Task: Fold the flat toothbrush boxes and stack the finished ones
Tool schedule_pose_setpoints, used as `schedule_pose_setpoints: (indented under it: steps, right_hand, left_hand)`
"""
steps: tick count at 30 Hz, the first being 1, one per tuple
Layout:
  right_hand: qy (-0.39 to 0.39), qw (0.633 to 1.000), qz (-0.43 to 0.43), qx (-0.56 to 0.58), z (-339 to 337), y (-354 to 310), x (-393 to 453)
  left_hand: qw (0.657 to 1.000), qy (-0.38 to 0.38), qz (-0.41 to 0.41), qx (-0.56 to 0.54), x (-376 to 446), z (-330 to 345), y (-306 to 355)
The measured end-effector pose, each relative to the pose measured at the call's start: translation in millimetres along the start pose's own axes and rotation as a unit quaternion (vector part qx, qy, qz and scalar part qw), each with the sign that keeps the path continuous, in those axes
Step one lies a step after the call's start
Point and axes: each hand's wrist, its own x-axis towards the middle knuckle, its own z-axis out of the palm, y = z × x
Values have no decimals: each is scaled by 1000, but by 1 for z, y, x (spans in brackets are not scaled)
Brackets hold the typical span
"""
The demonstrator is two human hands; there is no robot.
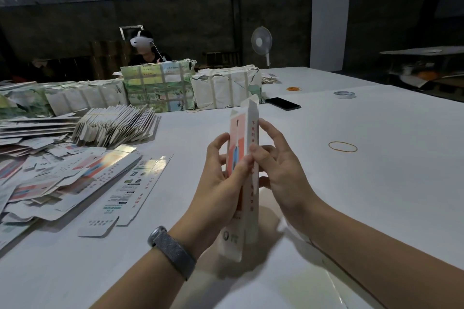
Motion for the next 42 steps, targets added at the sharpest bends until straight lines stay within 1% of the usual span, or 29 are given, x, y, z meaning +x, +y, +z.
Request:
schedule_pose_setpoints:
  steps: [3,7,10,12,15,18,21,24,27,30,36,42]
  right_hand:
    - [5,1000,-1,-1,-3,0,2]
    - [5,999,-18,-28,-10,-2,6]
    - [5,999,-30,-29,-11,-1,6]
    - [9,999,-30,-24,-11,-1,7]
    - [16,1000,-16,-11,-14,-2,9]
    - [-2,1000,-4,-1,-15,-3,8]
    - [-43,999,-2,-15,-12,-2,4]
    - [-72,997,-3,-30,-9,-2,2]
    - [-79,997,0,-22,-7,-2,0]
    - [-73,997,6,-15,-4,1,-2]
    - [-63,998,5,-1,-3,1,-2]
    - [-73,997,-3,-24,0,0,-2]
  left_hand:
    - [999,16,23,29,0,-2,2]
    - [993,-9,70,93,-2,-1,6]
    - [988,3,87,129,-1,-3,6]
    - [987,5,83,138,-1,-3,7]
    - [993,5,59,99,0,-6,7]
    - [998,16,40,37,3,-12,9]
    - [999,28,43,-4,6,-17,11]
    - [996,44,68,-33,8,-21,14]
    - [993,55,105,-26,6,-19,14]
    - [990,66,119,-45,5,-17,12]
    - [993,51,99,-35,2,-12,10]
    - [994,66,86,9,4,-12,11]
